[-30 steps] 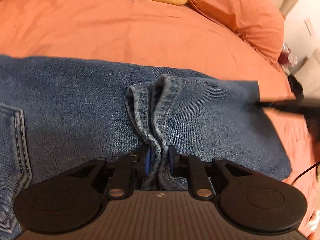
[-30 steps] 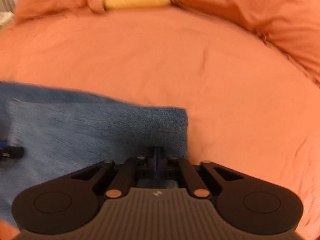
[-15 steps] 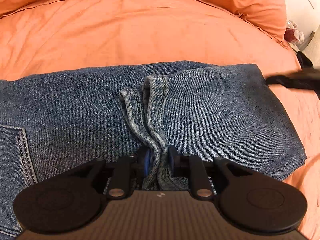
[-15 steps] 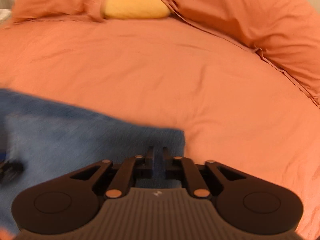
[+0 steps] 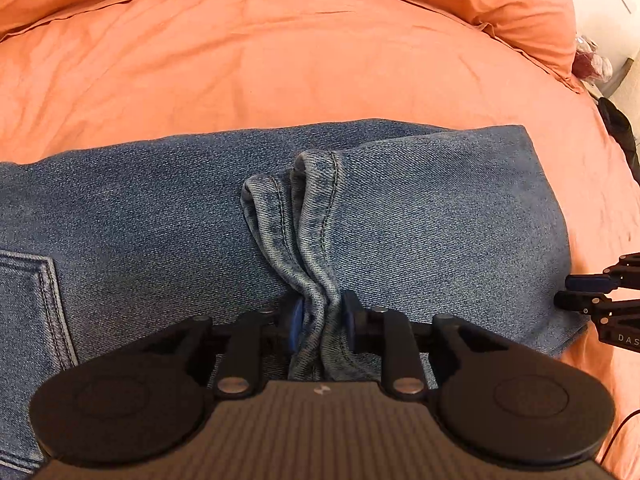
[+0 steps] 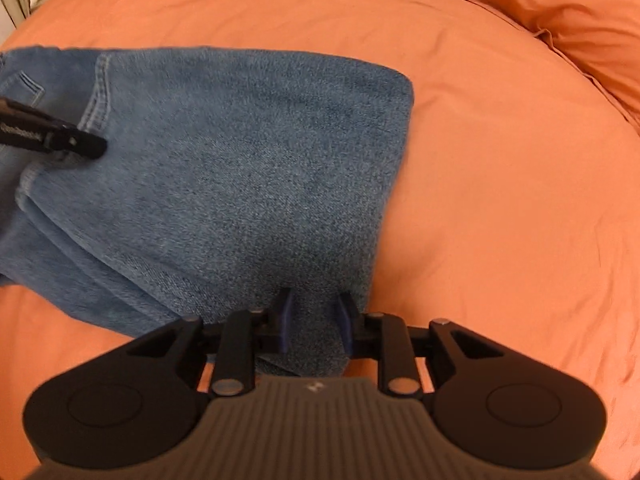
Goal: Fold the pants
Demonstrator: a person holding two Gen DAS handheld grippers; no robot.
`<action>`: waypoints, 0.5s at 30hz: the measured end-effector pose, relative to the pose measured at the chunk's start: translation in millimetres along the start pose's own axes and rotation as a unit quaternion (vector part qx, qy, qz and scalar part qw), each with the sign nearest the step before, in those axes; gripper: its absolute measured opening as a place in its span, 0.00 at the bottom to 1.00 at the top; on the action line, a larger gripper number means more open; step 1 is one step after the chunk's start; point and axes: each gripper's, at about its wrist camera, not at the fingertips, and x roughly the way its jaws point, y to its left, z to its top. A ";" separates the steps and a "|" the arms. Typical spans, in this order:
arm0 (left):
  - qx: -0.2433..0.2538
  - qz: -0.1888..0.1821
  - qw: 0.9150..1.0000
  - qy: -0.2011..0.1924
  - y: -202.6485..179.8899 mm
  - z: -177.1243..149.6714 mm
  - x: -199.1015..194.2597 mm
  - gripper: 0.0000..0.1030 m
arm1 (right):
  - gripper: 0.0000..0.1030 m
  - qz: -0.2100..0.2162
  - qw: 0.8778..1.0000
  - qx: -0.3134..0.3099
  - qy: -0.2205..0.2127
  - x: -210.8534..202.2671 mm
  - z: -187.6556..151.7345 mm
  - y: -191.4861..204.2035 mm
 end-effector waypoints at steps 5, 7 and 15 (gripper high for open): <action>0.008 0.016 1.000 -0.007 -6.6 0.3 -4.7 0.31 | 0.34 -0.002 0.997 0.030 -0.067 -41.7 -20.3 -1.3; 0.008 0.017 1.000 -0.019 -6.7 -1.8 -13.0 0.37 | 0.44 -0.001 0.993 0.055 -0.104 -59.5 -42.1 -0.3; 0.034 0.011 0.996 -0.076 -21.3 -31.6 -70.3 0.40 | 0.43 -0.077 0.982 0.032 -0.172 -51.2 -103.8 38.3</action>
